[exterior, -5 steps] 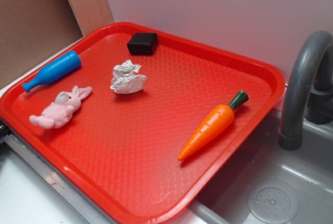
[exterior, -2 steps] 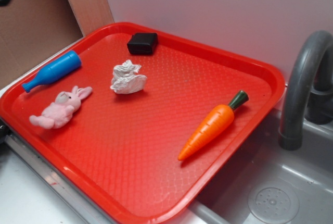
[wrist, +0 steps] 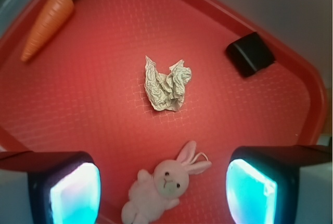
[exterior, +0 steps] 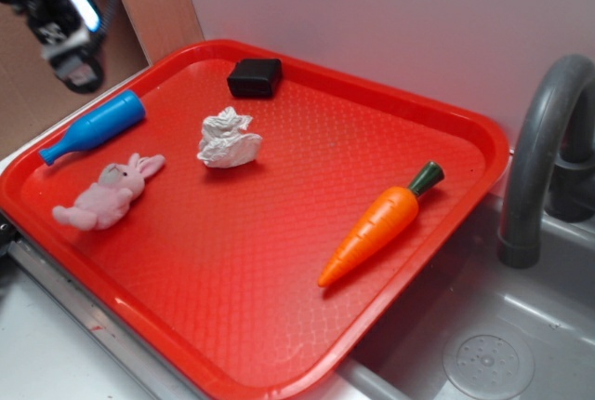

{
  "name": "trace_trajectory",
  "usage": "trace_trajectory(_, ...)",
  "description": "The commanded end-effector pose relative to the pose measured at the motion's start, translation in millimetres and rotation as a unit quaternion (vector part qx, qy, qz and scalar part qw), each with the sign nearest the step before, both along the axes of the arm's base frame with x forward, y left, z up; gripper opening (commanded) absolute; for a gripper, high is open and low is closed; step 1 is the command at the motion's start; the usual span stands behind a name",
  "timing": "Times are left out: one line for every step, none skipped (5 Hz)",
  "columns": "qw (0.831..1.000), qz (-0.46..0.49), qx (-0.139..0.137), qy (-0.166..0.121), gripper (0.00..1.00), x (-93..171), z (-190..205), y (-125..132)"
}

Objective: Grab the white paper.

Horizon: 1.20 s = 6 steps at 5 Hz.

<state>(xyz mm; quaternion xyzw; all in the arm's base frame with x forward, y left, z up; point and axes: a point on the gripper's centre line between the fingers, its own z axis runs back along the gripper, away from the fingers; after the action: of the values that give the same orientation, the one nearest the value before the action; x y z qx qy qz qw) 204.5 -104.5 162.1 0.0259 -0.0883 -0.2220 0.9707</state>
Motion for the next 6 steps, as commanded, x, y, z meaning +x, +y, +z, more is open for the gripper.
trace_trajectory(1.000,0.006,-0.018,0.017,1.00,37.1,-21.3,-26.6)
trace_trajectory(0.999,0.006,-0.012,0.034,1.00,50.5,-42.2,-30.2)
trace_trajectory(0.999,0.013,0.007,0.050,1.00,55.3,-60.0,-32.7)
trace_trajectory(0.997,-0.002,0.017,0.069,1.00,56.5,-80.6,-35.4)
trace_trajectory(0.996,0.005,0.036,0.080,1.00,58.1,-96.1,-27.5)
trace_trajectory(0.993,0.019,0.075,0.087,1.00,59.5,-111.7,-15.8)
